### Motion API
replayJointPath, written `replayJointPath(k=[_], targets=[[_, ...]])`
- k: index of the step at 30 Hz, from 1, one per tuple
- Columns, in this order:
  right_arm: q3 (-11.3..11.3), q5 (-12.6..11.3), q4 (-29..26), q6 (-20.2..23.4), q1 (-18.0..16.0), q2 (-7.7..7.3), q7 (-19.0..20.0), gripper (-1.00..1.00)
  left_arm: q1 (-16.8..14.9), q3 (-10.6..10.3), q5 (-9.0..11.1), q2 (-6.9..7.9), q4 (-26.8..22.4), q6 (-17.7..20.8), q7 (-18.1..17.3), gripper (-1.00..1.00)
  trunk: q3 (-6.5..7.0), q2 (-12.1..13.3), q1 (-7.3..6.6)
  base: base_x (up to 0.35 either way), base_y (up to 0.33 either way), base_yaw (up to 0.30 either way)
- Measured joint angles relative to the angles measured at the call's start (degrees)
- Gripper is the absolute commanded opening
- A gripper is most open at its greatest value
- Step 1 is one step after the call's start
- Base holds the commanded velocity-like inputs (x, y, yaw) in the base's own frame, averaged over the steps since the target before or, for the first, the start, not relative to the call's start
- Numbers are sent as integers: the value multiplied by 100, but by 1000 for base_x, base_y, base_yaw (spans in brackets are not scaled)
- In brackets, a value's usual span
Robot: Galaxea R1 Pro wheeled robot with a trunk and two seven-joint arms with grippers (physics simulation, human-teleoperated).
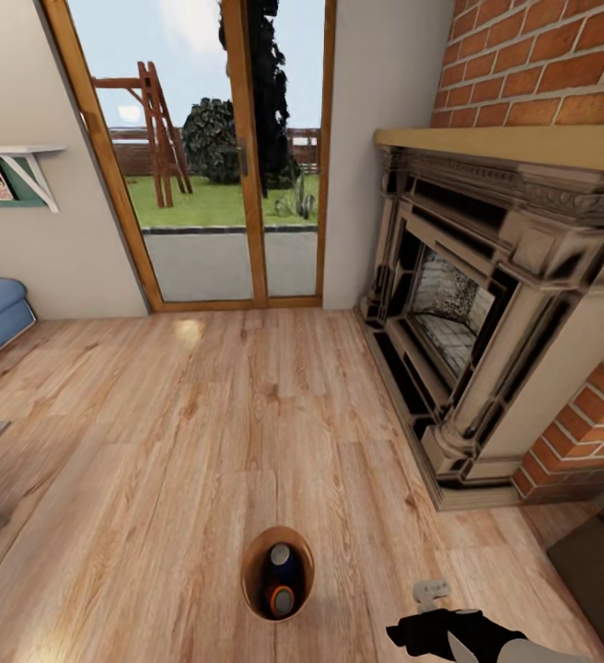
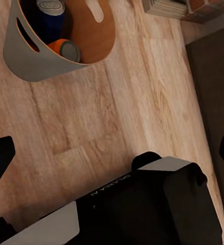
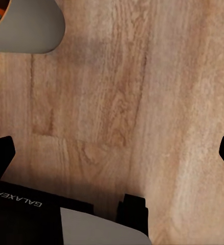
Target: Put the three can of soda from the living room inside the tash can in the kitchen.
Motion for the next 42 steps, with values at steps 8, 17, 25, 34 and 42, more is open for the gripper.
replayJointPath(k=[8,17,25,34,42], targets=[[0,-1,2,-7,32,6,7,100,11,-1,-14,-4,8,-8,8,100,76,0,0,0,0,-1],[7,-1,3,-12,192,28,1,100,23,-6,-27,-6,14,0,33,100,161,0,0,0,0,0],[6,-2,3,-17,313,43,-6,100,83,-26,-315,-35,20,4,41,100,237,0,0,0,0,0],[2,-2,3,-18,346,44,-5,100,129,-30,-586,-63,23,4,44,100,322,0,0,0,0,0],[-4,-6,3,-18,399,33,-4,100,205,-27,-625,-67,23,4,51,100,398,0,0,0,0,0]])
